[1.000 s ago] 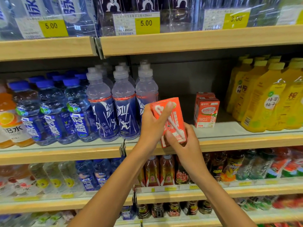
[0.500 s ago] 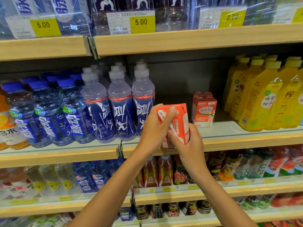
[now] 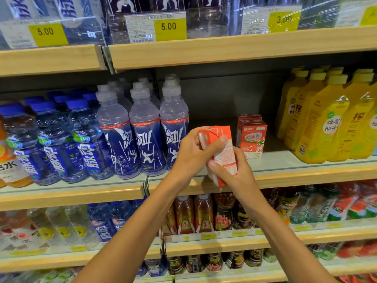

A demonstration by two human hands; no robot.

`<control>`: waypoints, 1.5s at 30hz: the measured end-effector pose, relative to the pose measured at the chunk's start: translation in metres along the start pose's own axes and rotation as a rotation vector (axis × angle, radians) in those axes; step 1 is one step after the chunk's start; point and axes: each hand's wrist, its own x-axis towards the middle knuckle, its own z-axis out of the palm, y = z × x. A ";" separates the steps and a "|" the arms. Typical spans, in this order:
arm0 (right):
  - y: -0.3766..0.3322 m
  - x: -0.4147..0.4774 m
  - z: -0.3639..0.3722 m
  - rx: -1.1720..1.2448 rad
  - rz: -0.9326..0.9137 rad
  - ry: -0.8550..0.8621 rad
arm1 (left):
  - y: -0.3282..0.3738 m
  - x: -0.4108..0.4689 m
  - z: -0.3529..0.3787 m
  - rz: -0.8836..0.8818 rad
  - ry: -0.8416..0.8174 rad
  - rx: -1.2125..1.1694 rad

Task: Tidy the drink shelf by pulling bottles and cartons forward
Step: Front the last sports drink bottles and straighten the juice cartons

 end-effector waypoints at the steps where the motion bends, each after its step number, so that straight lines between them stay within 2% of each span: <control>1: 0.001 0.001 -0.003 0.018 0.049 -0.028 | 0.000 0.000 -0.001 0.008 -0.033 -0.014; 4: 0.003 0.003 -0.008 0.034 0.115 -0.045 | -0.003 0.002 0.000 0.021 -0.100 -0.039; 8: 0.004 0.002 -0.005 0.016 0.078 0.055 | -0.004 0.001 0.006 -0.007 -0.096 -0.036; 13: 0.007 0.007 0.001 -0.169 -0.060 0.286 | -0.008 -0.007 0.029 0.070 0.064 0.100; 17: 0.009 0.007 0.008 -0.251 -0.115 0.319 | -0.006 -0.005 0.041 0.080 0.245 0.132; 21: 0.004 0.008 0.003 -0.220 -0.108 0.202 | -0.004 0.002 0.034 0.022 0.249 0.017; 25: 0.000 0.009 -0.017 -0.103 0.026 -0.010 | -0.006 0.005 0.017 -0.006 0.146 -0.109; 30: 0.002 0.018 -0.032 -0.198 0.048 -0.135 | -0.011 0.005 0.014 0.009 0.057 -0.066; 33: 0.007 0.023 -0.035 -0.280 0.037 -0.138 | -0.018 0.006 0.010 0.044 0.026 0.022; 35: 0.014 0.027 -0.037 -0.314 0.026 -0.090 | -0.027 0.006 0.007 0.109 0.018 0.106; 38: 0.026 0.037 -0.037 -0.355 0.034 -0.005 | -0.053 0.000 0.000 0.249 0.141 0.384; 40: 0.032 0.045 -0.036 -0.392 0.034 0.050 | -0.075 -0.006 -0.007 0.503 0.239 0.718; 43: 0.042 0.056 -0.030 -0.434 0.026 0.091 | -0.109 -0.007 -0.018 0.995 0.103 1.132; 45: 0.049 0.062 -0.023 -0.440 0.044 0.107 | -0.122 -0.002 -0.026 1.113 -0.028 1.242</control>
